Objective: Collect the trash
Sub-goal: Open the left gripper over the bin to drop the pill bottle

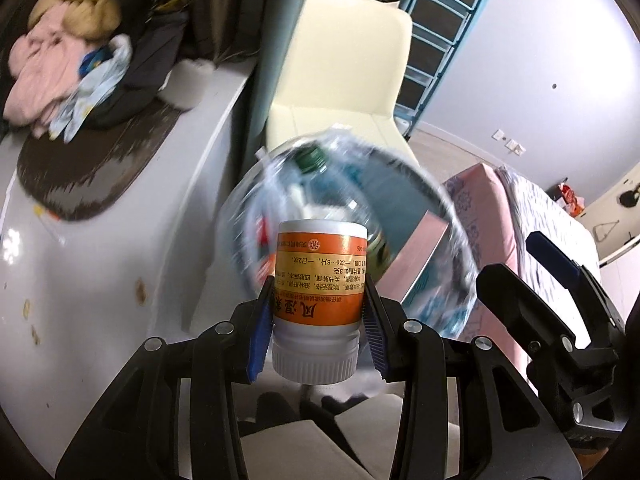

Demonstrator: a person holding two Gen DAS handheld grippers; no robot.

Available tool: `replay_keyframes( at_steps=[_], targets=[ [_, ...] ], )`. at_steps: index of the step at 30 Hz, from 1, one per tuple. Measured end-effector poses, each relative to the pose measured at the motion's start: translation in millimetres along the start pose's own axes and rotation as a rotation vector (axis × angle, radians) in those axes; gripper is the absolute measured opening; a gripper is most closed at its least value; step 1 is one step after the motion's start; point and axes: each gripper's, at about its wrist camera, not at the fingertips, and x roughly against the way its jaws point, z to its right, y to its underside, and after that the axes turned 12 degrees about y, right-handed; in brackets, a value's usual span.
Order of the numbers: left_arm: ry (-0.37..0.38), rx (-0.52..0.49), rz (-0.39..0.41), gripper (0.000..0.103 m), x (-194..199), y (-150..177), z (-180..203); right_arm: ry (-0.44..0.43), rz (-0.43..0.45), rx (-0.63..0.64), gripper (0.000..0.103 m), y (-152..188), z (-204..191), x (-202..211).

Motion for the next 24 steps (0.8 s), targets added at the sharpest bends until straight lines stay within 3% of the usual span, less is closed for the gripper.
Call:
replay_keyframes(
  at_steps=[3,5,6,14,24],
  targets=[
    [-0.012,0.021,-0.022,0.041,-18.7,-15.1,11.6,0.005,-0.001,-0.006,0.096,-8.7,16.7,-9.7],
    [-0.011,0.077,-0.037,0.074,-27.1,-21.2,11.6,0.01,-0.002,-0.011,0.096,-13.8,29.1,-14.5],
    [-0.012,0.105,-0.034,0.077,-29.2,-23.2,10.4,0.014,0.001,-0.015,0.096,-16.4,35.6,-16.3],
    [-0.039,0.146,-0.007,0.079,-23.9,-24.9,2.9,0.002,-0.011,-0.011,0.096,-25.3,34.9,-28.0],
    [-0.032,0.233,0.038,0.079,27.5,4.1,-63.6,-0.067,-0.018,0.088,0.096,-11.3,-42.6,-18.2]
  ],
)
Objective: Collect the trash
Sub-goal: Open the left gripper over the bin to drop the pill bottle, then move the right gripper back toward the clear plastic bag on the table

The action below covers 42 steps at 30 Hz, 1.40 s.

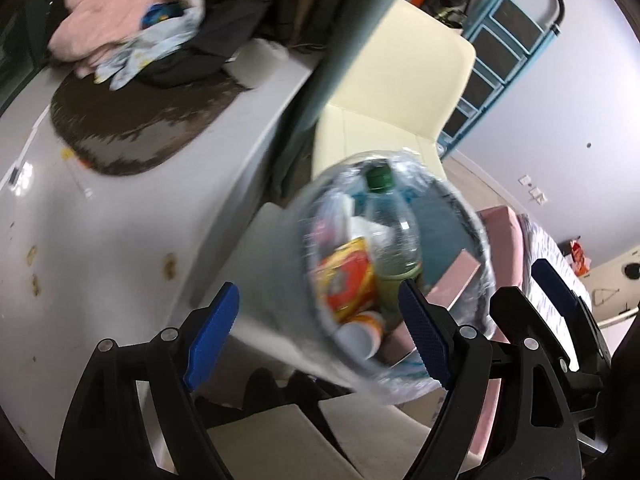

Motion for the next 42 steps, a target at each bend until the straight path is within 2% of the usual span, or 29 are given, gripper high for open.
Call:
replay_keyframes(
  at_steps=[19,23,34,42],
  targets=[
    [-0.062,0.154,0.04,0.079,94.0,49.6,-154.6,-0.114,-0.055,0.109,0.096,39.6,-168.0,4.9],
    [-0.077,0.218,0.055,0.079,112.1,63.7,-186.7,-0.153,-0.072,0.161,0.096,46.5,-204.1,4.6],
    [-0.148,0.407,0.191,0.079,169.9,89.4,-248.1,-0.3,-0.067,0.325,0.096,34.0,-287.5,2.2],
    [-0.239,0.571,0.291,0.079,206.2,102.1,-287.3,-0.461,-0.068,0.473,0.096,22.5,-351.3,-9.1]
  ],
)
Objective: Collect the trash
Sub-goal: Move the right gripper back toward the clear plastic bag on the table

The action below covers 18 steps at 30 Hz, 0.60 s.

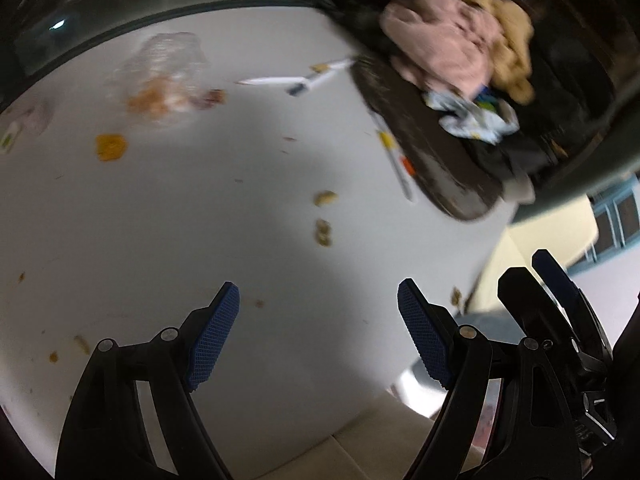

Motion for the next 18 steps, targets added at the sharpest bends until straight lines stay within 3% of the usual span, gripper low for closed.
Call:
replay_keyframes(
  at_steps=[9,18],
  targets=[
    [-0.111,0.186,0.132,0.079,28.1,-10.8,-33.7,-0.184,0.004,0.159,0.096,-33.7,-38.0,-27.2],
    [-0.21,0.366,0.209,0.079,49.7,5.0,-60.7,-0.365,-0.031,0.297,0.096,-46.4,-78.2,-48.9]
  ],
)
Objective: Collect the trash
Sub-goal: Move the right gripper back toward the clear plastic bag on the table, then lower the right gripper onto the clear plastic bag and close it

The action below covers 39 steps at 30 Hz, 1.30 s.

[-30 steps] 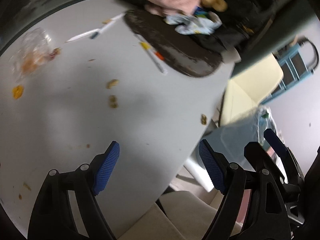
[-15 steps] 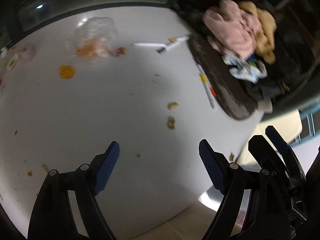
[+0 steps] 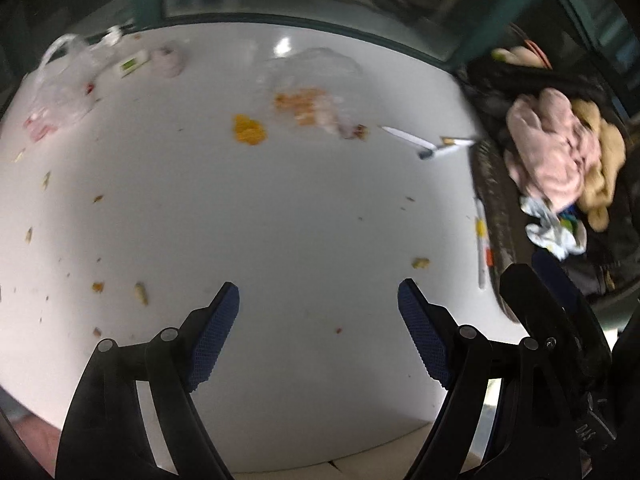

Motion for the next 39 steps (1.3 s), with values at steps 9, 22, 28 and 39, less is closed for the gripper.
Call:
replay_keyframes(
  at_steps=[9,22,28,39],
  targets=[
    [-0.043,0.111,0.073,0.079,18.5,-17.8,-22.8,-0.077,0.018,0.032,0.096,-19.9,-21.7,-18.1],
    [-0.099,0.026,0.131,0.083,19.2,-68.0,-31.8,-0.047,0.037,-0.032,0.096,-53.3,-35.9,-47.1],
    [-0.059,0.064,0.081,0.084,-4.0,-86.5,-49.5,-0.007,0.005,-0.038,0.096,-62.5,-40.3,-70.7],
    [-0.006,0.18,0.042,0.085,-52.8,-134.0,-99.5,0.054,-0.078,-0.032,0.096,-85.6,-53.1,-135.4]
  ],
)
